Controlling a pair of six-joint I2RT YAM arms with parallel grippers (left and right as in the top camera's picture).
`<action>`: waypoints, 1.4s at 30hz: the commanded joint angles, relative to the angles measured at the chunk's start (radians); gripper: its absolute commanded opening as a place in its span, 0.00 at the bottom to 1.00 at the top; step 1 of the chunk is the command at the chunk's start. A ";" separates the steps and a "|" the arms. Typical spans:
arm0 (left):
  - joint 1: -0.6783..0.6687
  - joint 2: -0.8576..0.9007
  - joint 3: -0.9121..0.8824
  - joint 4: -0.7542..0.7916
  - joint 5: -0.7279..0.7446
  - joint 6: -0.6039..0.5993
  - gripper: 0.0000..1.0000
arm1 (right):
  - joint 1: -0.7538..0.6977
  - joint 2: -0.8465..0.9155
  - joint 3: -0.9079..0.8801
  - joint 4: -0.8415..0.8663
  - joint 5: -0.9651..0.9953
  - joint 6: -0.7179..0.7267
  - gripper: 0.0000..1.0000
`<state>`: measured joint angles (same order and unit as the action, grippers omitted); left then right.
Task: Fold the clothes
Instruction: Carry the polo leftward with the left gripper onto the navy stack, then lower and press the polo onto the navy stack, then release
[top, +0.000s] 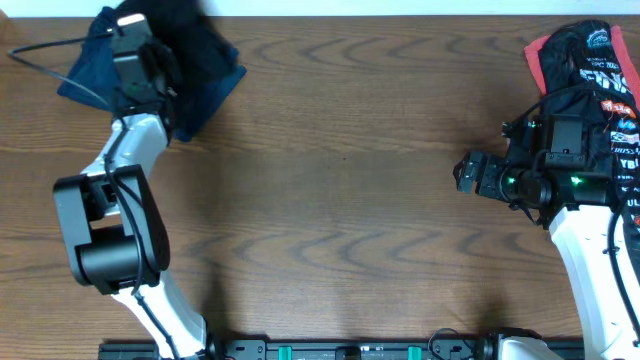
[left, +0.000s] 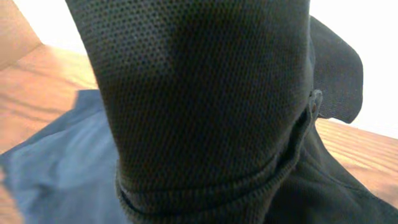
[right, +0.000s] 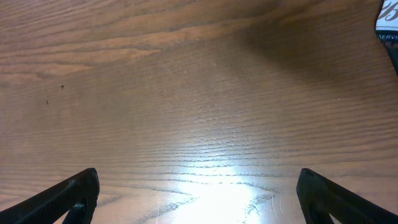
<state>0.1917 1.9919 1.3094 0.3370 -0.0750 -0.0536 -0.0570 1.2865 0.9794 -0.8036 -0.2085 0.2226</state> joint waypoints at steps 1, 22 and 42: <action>0.043 -0.037 0.037 0.008 -0.023 -0.053 0.06 | -0.009 0.002 0.001 -0.002 0.003 -0.014 0.99; 0.126 0.058 0.037 -0.026 -0.069 -0.177 0.98 | -0.009 0.002 0.001 -0.032 0.003 -0.014 0.99; 0.118 -0.093 0.037 0.045 -0.064 -0.221 0.06 | -0.009 0.002 0.001 -0.049 0.003 -0.022 0.99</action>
<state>0.3058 1.8389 1.3415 0.3637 -0.1314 -0.2626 -0.0570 1.2865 0.9794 -0.8490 -0.2089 0.2184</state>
